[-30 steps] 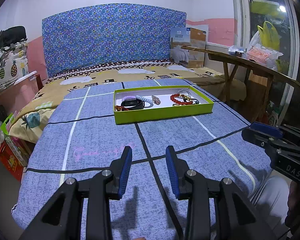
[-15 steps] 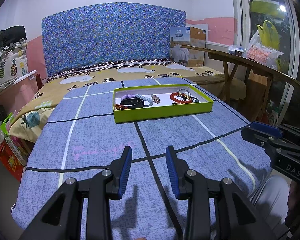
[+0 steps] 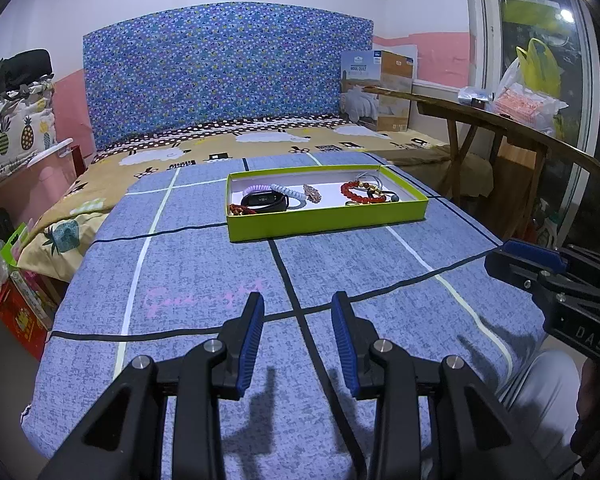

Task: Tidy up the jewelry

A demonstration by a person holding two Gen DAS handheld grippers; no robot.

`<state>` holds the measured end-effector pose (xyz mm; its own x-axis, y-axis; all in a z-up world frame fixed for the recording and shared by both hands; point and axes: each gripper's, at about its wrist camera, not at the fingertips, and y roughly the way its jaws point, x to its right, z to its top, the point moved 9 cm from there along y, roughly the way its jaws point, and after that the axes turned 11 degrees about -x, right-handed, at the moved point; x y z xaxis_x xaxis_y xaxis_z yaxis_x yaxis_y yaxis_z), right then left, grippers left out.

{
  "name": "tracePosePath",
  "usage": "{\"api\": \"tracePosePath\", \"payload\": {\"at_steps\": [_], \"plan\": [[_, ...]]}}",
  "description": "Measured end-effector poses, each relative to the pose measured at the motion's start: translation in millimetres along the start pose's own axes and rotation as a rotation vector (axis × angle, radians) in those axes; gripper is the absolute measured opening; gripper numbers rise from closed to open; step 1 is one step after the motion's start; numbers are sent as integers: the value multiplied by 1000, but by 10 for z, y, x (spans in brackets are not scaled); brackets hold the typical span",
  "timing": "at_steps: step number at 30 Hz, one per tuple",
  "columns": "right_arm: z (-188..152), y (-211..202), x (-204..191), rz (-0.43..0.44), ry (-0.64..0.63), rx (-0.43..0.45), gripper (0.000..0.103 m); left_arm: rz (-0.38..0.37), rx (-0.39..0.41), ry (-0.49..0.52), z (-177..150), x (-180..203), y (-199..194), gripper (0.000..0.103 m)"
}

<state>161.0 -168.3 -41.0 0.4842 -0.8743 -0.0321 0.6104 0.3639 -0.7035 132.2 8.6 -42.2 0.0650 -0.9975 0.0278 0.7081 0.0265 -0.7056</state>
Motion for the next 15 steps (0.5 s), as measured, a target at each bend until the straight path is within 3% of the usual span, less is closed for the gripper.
{"api": "tracePosePath", "payload": {"at_steps": [15], "plan": [[7,-1,8,0,0,0,33,-6,0,-4,-4,1,-3,36]]}}
